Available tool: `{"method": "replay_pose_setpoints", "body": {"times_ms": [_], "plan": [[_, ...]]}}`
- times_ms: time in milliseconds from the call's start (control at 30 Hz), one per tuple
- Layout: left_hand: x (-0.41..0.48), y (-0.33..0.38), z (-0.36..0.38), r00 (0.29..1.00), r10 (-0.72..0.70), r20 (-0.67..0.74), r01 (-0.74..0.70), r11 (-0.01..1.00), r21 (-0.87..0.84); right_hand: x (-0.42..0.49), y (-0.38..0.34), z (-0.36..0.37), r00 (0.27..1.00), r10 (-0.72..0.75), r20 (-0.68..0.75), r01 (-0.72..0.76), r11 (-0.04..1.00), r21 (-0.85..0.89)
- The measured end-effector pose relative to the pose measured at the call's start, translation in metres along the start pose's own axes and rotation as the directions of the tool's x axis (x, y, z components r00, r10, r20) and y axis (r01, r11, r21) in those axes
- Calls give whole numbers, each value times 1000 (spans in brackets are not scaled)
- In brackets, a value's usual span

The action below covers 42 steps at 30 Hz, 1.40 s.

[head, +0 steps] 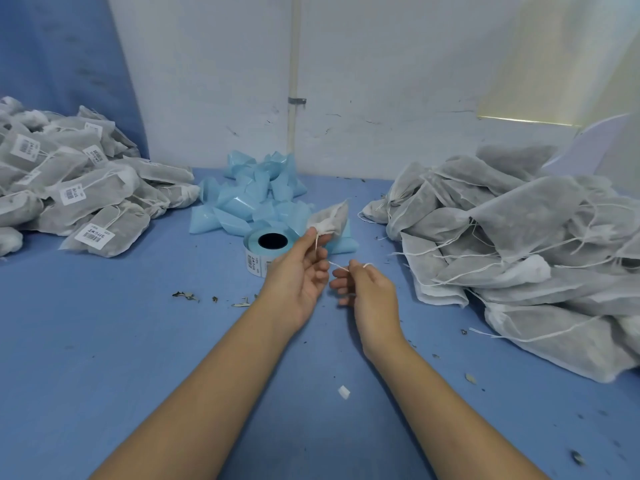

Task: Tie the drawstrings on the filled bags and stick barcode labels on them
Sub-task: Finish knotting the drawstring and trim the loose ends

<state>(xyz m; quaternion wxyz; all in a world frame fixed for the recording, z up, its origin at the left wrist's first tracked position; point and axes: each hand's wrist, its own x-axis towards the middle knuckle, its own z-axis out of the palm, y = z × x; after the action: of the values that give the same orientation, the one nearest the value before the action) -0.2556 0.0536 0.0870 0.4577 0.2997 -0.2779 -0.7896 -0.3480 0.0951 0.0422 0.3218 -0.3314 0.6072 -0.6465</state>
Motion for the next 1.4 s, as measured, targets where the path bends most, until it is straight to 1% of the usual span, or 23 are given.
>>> {"method": "replay_pose_setpoints", "body": {"times_ms": [67, 167, 233, 333, 400, 433, 500, 567, 667, 733, 800, 900, 1000, 1200, 1333, 1400], "plan": [[0, 3, -1, 999, 24, 29, -25, 1000, 19, 0, 2, -1, 1000, -21, -19, 20, 1000, -20], [-1, 5, -2, 995, 65, 79, -71, 994, 87, 0, 4, -1, 993, -81, -85, 62, 976, -211], [-1, 6, -2, 992, 80, 101, -93, 987, 128, -2, 4, -1, 992, -94, -79, 70, 963, -260], [-1, 5, -4, 991, 90, 96, -107, 975, 195, -4, 1, 1, 989, -117, -93, 85, 952, -295], [0, 3, -4, 992, 99, 83, -118, 956, 268, -5, 1, 1, 985, -136, -109, 104, 961, -257], [0, 2, -5, 992, 104, 76, -123, 941, 314, -6, 1, 0, 983, -140, -115, 113, 971, -212], [-1, 0, -6, 990, 119, 75, -140, 893, 427, -6, -4, -1, 989, -104, -102, 99, 993, -59], [-2, -2, -5, 986, 134, 97, -164, 848, 504, -6, -6, -3, 995, -89, -52, 91, 995, 50], [-4, -6, -4, 985, 133, 114, -173, 839, 517, -8, -8, -3, 993, -116, 23, 114, 990, 80], [-4, -9, -4, 981, 139, 133, -189, 822, 538, -8, -8, -3, 994, -109, 20, 107, 991, 86], [-5, -12, -4, 976, 134, 169, -207, 797, 567, -6, -7, -4, 998, -62, 14, 60, 989, 138], [-5, -16, -3, 974, 111, 197, -207, 787, 581, -5, -8, -6, 999, -6, 36, -1, 979, 205], [-6, -20, -1, 976, 78, 203, -183, 800, 571, -4, -9, -6, 999, 54, -7, -50, 964, 263], [-9, -24, 5, 982, -72, 175, -14, 894, 447, -3, -11, -8, 989, 125, -83, -83, 916, 393], [-9, -26, 6, 983, -82, 164, 3, 902, 431, -3, -11, -6, 986, 145, -88, -94, 900, 426], [-8, -29, 5, 991, -65, 120, 2, 886, 463, -2, -11, -7, 988, 144, -62, -103, 891, 442]]}}
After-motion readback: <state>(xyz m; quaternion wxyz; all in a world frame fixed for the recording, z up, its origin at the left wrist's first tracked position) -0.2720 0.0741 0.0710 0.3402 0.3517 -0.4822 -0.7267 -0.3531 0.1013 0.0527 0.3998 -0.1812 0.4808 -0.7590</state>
